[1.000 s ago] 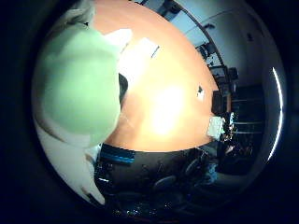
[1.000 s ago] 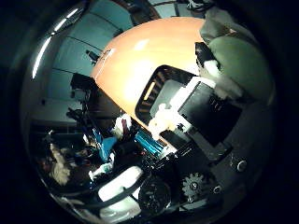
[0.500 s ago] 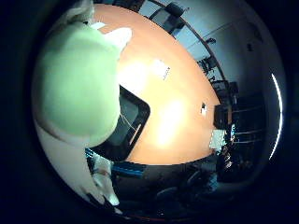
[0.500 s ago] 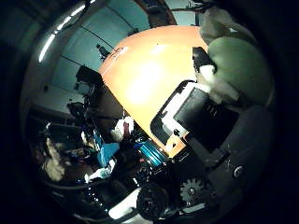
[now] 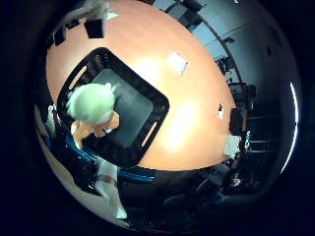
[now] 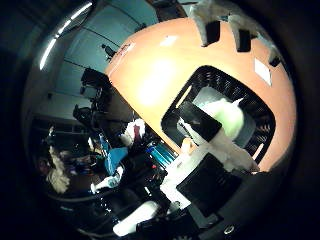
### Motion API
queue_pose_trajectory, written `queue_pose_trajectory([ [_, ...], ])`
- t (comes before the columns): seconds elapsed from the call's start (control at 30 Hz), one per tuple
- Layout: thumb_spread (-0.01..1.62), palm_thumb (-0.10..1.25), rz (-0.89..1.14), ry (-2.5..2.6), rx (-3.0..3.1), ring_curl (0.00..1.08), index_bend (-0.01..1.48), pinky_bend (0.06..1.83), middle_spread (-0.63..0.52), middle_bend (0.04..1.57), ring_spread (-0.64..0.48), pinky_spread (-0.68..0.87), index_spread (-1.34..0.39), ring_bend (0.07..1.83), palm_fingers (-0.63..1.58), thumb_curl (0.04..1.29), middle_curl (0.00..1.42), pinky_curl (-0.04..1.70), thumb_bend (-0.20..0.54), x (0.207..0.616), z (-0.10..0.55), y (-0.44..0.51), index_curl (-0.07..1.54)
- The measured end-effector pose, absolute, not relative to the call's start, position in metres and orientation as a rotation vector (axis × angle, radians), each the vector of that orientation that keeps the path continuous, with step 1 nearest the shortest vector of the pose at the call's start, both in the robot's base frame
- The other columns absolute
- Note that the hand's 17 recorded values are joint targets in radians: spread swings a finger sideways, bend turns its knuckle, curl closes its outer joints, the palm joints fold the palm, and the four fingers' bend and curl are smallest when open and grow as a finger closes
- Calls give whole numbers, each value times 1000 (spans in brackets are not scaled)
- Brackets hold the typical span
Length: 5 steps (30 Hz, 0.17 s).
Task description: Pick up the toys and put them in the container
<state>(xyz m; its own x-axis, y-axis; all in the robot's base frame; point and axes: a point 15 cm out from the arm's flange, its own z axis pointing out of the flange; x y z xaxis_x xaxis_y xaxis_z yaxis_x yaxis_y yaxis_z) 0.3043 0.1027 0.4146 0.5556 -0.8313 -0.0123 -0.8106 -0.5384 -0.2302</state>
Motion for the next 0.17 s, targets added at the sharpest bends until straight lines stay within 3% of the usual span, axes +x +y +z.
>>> queue_pose_trajectory([
  [0.17,1155,695,-148,1401,-2571,425,362,677,-203,563,-217,202,-517,859,431,364,489,765,-18,305,415,98,525],
])
